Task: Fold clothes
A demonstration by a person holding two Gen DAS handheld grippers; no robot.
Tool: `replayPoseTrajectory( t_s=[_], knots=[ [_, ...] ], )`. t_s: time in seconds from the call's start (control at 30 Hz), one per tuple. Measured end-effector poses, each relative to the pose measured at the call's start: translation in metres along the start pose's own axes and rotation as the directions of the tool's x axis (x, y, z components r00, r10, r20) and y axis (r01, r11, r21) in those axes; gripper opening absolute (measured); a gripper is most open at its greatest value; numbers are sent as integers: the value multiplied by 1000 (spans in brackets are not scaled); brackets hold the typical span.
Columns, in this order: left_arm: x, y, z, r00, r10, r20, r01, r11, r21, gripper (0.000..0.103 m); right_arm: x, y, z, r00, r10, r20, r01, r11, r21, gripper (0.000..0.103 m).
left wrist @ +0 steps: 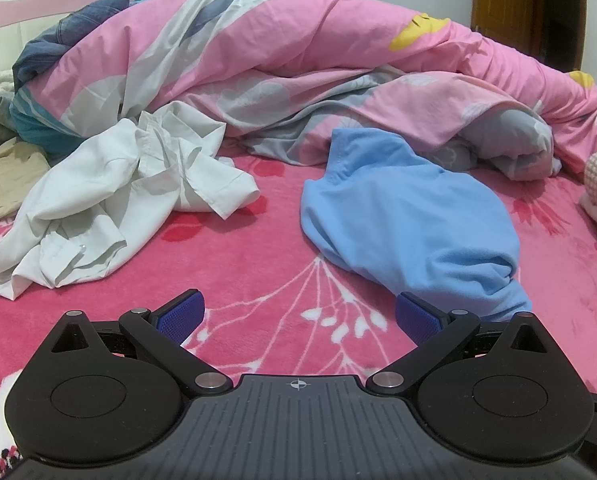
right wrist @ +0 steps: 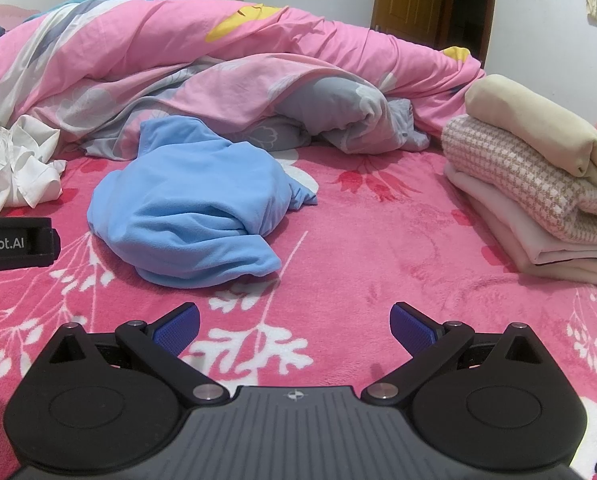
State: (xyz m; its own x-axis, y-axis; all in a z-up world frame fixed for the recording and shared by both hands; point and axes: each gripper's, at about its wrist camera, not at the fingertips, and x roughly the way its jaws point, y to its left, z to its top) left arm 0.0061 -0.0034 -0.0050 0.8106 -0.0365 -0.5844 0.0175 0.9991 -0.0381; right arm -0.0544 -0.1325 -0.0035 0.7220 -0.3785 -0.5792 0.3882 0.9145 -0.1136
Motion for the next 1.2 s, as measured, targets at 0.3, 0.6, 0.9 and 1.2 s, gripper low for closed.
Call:
replayPoseTrajectory(
  t_s=[0.3,0.6,0.9,1.2],
  knots=[
    [1,1,0,1000,-4,-4,4,1000,2,102,0,0,0,1000,-4,-2,4,1000,2,103],
    [2,0,-1,1000,-9,-6,9,1000,4,102,0,0,0,1000,-6,-4,6,1000,3,103],
    [3,0,-1,1000,-8,-6,8,1000,5,102,1,-1,0,1000,-7,-5,7,1000,2,103],
    [4,1,-2,1000,-12,-9,12,1000,3,102,1,0,0,1000,-8,-6,8,1000,1,103]
  ],
)
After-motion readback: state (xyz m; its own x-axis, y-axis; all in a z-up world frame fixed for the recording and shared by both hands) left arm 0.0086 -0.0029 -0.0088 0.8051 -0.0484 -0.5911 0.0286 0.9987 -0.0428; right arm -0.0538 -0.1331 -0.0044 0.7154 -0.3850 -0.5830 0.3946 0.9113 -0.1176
